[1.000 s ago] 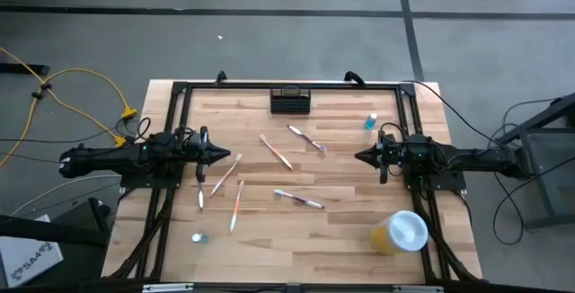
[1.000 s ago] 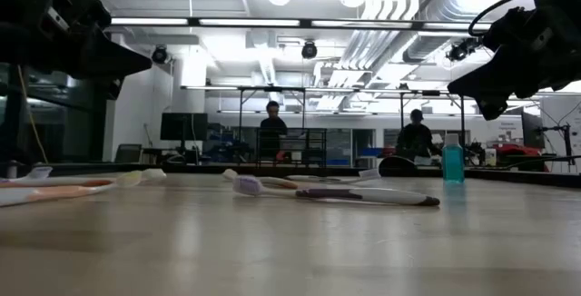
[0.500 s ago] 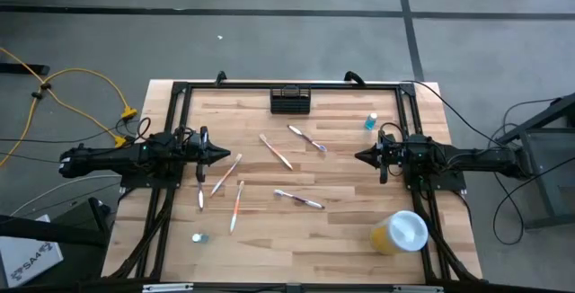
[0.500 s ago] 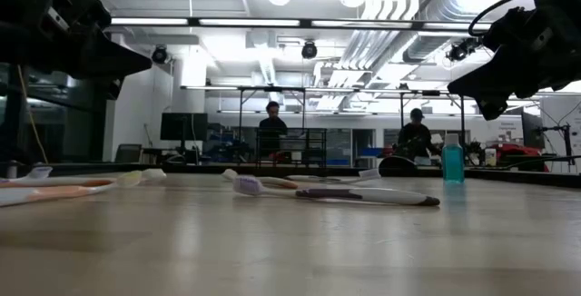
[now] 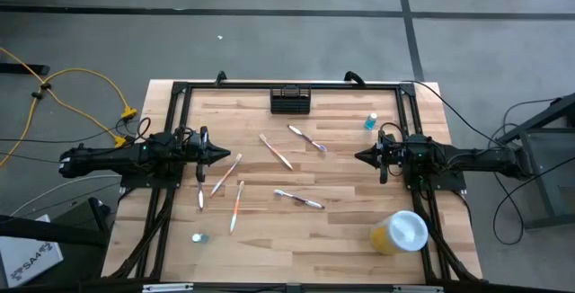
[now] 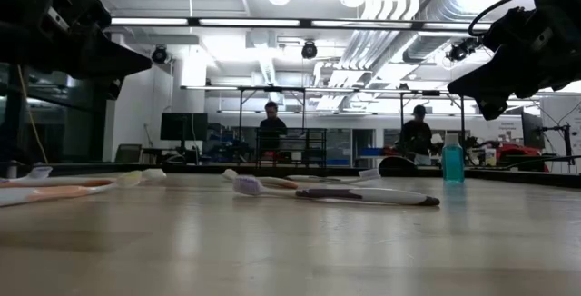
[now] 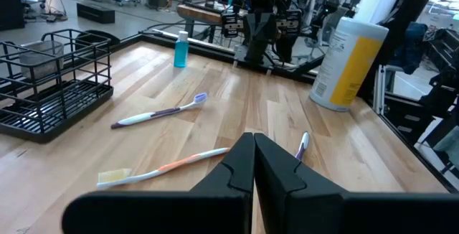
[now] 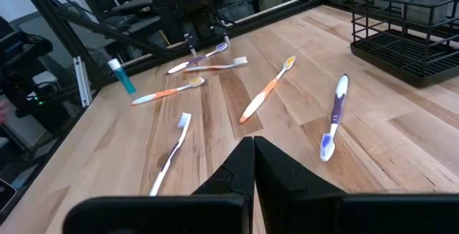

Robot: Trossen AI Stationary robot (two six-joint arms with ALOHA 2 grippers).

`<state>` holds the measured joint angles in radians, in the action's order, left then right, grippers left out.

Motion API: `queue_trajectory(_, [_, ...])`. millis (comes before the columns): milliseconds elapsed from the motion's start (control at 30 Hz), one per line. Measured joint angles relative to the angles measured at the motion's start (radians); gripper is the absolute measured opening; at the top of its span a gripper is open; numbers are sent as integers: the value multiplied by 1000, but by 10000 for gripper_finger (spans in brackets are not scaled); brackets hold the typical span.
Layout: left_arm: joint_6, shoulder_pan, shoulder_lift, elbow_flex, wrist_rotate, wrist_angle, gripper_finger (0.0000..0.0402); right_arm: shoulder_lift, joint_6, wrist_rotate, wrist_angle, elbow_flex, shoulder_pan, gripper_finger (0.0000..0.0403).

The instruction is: Pick & Place toothbrushing station

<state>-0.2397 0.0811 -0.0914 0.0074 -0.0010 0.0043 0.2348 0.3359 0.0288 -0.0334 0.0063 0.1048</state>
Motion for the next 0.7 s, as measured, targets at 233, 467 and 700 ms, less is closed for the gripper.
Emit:
queue_trajectory(233, [0, 0, 0, 0, 0, 0, 1, 0, 0, 0, 0, 0, 0, 2])
queue_trajectory(467, [0, 0, 0, 0, 0, 3, 1, 0, 0, 0, 0, 0, 0, 2])
queue_trajectory(700, [-5, 0, 0, 0, -2, 30, 1, 0, 0, 0, 0, 0, 0, 2])
